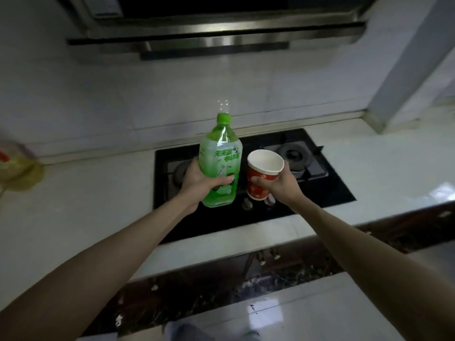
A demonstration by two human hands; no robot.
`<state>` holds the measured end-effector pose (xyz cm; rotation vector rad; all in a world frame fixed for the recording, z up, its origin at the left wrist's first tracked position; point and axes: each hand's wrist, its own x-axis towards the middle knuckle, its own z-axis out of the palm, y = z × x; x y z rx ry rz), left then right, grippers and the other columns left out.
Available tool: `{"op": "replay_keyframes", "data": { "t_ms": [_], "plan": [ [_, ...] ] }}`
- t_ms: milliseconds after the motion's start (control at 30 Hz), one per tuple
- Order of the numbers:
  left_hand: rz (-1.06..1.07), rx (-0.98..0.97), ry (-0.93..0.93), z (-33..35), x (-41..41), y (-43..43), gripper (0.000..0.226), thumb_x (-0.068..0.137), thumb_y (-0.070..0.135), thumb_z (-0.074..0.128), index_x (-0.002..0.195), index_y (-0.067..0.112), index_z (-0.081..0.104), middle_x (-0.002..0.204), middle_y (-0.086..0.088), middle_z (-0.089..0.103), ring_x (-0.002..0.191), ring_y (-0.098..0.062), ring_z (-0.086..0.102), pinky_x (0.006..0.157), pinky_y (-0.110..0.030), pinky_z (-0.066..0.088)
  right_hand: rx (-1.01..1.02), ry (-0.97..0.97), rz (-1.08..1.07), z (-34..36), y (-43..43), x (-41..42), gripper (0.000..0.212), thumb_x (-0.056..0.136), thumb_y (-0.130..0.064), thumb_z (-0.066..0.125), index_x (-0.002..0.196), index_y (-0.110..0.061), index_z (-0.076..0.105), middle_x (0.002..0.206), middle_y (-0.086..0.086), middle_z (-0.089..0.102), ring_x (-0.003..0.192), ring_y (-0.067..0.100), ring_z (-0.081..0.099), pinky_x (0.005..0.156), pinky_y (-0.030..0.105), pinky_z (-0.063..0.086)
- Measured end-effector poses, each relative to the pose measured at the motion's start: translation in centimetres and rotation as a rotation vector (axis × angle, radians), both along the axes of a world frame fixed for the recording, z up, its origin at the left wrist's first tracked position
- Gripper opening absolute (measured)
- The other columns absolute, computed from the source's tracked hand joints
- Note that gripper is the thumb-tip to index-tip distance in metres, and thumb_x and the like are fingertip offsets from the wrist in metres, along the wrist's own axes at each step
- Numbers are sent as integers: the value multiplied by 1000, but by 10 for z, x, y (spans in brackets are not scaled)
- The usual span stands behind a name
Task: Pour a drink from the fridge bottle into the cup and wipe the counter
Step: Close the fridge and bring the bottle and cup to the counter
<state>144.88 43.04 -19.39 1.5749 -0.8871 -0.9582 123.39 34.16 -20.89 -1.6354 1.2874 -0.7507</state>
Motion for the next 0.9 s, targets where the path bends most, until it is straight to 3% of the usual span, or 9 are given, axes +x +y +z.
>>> {"op": "replay_keyframes", "data": {
  "t_ms": [200, 367, 533, 633, 733, 900],
  "plan": [
    [-201, -12, -51, 10, -103, -60, 95, 37, 40, 99, 121, 21, 57, 112, 5, 73, 103, -14, 71, 91, -42, 59, -36, -7, -216, 19, -10, -123, 75, 71, -30, 85, 130, -19, 40, 126, 3, 53, 111, 15, 54, 88, 29, 44],
    [-390, -13, -63, 12, -177, -91, 72, 51, 23, 98, 110, 28, 57, 109, 6, 72, 101, -11, 69, 91, -36, 58, -34, 58, -412, 16, -11, -206, 81, 72, -38, 83, 136, -14, 39, 135, 8, 49, 120, 25, 53, 90, 32, 45],
    [-531, -11, -95, 5, -239, -128, 83, 47, 25, 100, 117, 18, 55, 110, 4, 71, 103, -13, 69, 92, -39, 58, -13, 75, -548, 10, -11, -266, 86, 62, -47, 85, 131, -18, 43, 126, 4, 56, 114, 20, 58, 95, 40, 51],
    [-628, -12, -85, 3, -275, -152, 85, 49, 22, 100, 120, 17, 54, 112, 3, 70, 105, -14, 68, 90, -38, 58, -35, 74, -616, 13, -17, -294, 78, 66, -39, 86, 130, -18, 46, 128, 4, 54, 113, 16, 56, 96, 35, 48],
    [-714, 9, -81, 2, -310, -181, 83, 50, 21, 99, 119, 18, 53, 113, 3, 68, 106, -15, 67, 91, -39, 58, -36, 74, -682, 18, -25, -322, 69, 71, -27, 85, 128, -16, 46, 117, -4, 54, 108, 13, 54, 90, 29, 45],
    [-809, 9, -84, 5, -363, -226, 84, 46, 30, 99, 116, 24, 53, 112, 5, 68, 105, -14, 66, 91, -39, 58, -14, 112, -749, 22, -43, -366, 74, 71, -26, 85, 132, -14, 44, 117, -6, 52, 112, 15, 54, 90, 31, 45]
  ]
}}
